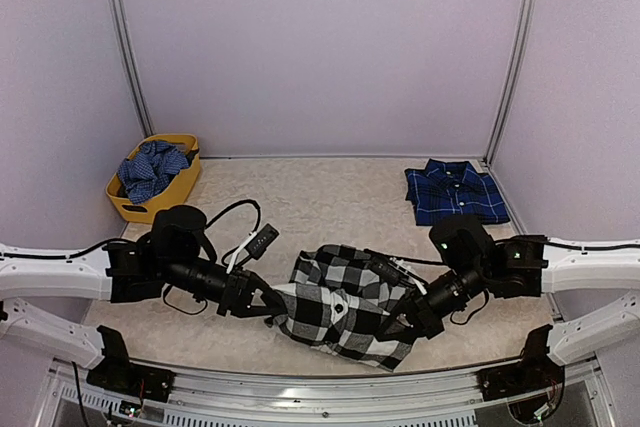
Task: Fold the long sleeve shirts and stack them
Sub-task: Fold the 2/3-rectangle-folded shirt at the center of the board.
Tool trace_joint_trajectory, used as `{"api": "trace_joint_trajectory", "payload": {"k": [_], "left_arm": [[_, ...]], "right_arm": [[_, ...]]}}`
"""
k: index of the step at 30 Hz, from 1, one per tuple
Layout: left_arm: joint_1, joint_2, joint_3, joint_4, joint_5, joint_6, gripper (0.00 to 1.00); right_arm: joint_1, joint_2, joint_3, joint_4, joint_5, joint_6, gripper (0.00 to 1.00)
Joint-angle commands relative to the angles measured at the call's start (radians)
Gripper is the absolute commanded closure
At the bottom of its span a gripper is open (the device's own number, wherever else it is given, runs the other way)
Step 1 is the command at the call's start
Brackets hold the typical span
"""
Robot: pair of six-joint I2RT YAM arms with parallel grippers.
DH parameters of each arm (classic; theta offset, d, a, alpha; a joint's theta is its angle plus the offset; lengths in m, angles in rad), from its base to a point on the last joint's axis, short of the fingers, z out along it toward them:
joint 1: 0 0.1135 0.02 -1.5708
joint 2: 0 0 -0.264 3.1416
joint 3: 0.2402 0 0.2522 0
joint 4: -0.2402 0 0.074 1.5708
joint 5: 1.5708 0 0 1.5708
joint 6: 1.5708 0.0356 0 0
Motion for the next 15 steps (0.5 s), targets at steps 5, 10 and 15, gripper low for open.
{"api": "trace_joint_trajectory", "payload": {"k": [5,10,15], "left_arm": [[-0.013,-0.035,0.041,-0.060,-0.062,-0.066,1.00],[0.081,0.057,0.076,-0.057,-0.027,-0.061,1.00],[0.174,0.178,0.144,-0.037,0.024,-0.043,1.00]], "right_arm": [[0.032,0.001,-0.014,0.009,-0.009,0.087,1.00],[-0.069,0.059,0.022,-0.017,-0.028,0.062,1.00],[-0.199,0.161,0.084,-0.057,-0.069,-0.011,1.00]]}}
